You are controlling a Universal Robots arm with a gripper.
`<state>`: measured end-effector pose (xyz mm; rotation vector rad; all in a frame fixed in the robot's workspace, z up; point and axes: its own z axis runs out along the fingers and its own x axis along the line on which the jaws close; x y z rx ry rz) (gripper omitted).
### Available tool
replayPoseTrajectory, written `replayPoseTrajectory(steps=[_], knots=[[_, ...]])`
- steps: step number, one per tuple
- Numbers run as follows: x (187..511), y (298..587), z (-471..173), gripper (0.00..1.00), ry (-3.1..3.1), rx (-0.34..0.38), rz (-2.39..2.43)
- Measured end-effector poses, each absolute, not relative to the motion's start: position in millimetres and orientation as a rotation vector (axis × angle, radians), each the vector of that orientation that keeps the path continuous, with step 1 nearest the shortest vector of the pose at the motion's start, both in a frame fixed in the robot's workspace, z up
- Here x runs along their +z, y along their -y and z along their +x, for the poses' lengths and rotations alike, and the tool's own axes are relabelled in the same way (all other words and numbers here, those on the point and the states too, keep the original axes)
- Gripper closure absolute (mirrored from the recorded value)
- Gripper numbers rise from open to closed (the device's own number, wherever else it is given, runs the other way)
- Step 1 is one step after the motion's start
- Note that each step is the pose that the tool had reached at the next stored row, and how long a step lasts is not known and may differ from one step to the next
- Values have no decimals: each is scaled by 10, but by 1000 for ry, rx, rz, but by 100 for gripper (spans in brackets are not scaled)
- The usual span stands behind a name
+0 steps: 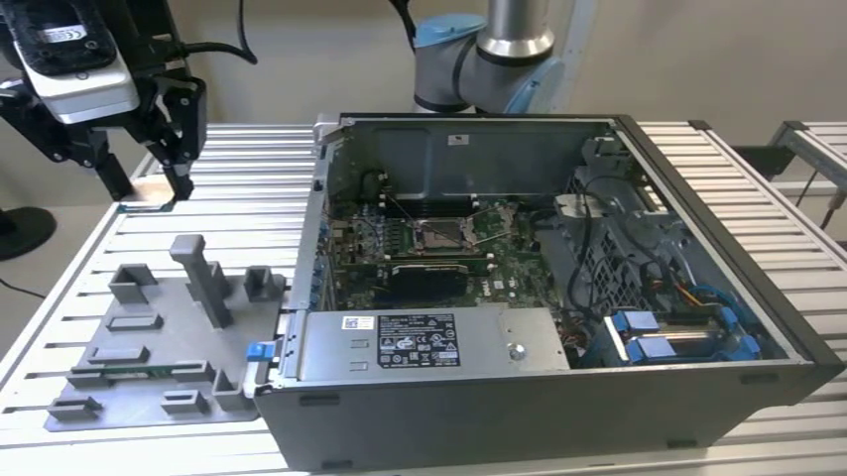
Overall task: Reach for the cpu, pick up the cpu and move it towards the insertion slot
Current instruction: 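Pick up the cpu and move it towards the insertion slot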
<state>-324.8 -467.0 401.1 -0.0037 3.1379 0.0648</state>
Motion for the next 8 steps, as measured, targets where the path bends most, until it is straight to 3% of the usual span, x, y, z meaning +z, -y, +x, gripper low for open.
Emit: replayPoseTrajectory(steps=[8], knots=[[4011, 4670, -3227, 100, -3138, 65, -4]])
